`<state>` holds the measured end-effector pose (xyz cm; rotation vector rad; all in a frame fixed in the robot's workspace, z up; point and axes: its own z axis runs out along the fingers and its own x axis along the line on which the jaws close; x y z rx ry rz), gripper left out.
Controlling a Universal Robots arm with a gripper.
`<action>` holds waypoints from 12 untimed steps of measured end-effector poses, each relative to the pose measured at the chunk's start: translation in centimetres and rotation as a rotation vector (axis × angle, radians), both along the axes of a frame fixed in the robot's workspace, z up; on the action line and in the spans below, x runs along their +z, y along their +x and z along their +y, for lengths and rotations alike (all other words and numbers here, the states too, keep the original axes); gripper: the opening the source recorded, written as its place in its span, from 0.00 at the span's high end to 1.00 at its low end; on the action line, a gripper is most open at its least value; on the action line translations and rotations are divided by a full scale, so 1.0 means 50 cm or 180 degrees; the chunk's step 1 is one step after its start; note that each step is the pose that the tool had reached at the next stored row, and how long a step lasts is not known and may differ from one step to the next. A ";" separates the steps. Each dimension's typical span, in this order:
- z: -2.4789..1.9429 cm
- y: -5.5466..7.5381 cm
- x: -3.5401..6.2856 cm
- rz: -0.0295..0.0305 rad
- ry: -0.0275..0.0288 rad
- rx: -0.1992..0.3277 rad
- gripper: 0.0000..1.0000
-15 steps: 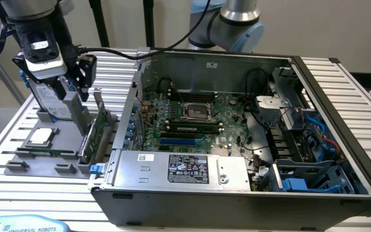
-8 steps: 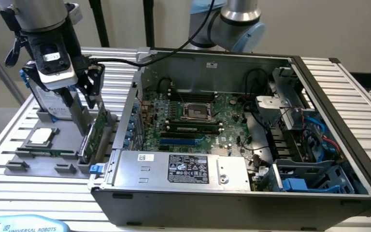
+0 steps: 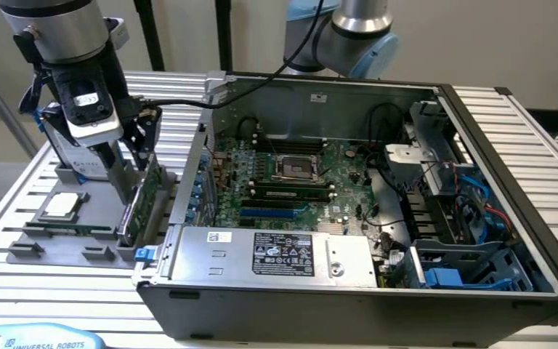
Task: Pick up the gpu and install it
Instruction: 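Pick up the gpu and move the gpu toward the slot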
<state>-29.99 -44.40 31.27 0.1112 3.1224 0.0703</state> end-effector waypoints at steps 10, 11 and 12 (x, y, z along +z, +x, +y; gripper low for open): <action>-0.0003 0.001 -0.037 0.0000 0.0000 0.0000 0.46; -0.0003 0.001 -0.040 0.0000 0.0000 0.0000 0.46; -0.0003 0.001 -0.044 0.0000 0.0000 0.0000 0.46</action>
